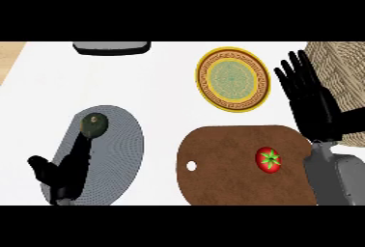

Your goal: Pick the tomato from the cutting board and place it in the basket

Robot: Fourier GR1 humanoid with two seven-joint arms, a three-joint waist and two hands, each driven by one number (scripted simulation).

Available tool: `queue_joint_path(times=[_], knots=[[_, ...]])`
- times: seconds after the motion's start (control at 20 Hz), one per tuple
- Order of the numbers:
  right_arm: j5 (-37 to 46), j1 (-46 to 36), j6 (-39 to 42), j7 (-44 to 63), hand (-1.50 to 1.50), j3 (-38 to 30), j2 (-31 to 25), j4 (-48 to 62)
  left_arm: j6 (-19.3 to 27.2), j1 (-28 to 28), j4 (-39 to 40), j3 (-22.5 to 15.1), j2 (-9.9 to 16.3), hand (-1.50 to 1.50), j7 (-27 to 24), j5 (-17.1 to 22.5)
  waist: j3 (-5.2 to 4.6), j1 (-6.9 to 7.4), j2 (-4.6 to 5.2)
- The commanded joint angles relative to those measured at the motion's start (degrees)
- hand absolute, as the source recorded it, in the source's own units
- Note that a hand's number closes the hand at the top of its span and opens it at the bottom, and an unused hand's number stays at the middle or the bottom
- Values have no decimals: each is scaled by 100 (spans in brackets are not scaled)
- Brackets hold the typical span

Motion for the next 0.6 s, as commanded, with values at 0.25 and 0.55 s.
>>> queue_joint_path(times=[0.25,0.55], knots=[[1144,899,-682,-163,150,-462,-917,121,-345,1945,-2887,-131,1575,0,-298,-848,54,-741,-444],[2399,666,-1026,-842,-150,509,-623,-85,-572,1894,-3013,-277,1839,0,-417,-1130,3,-432,-343]])
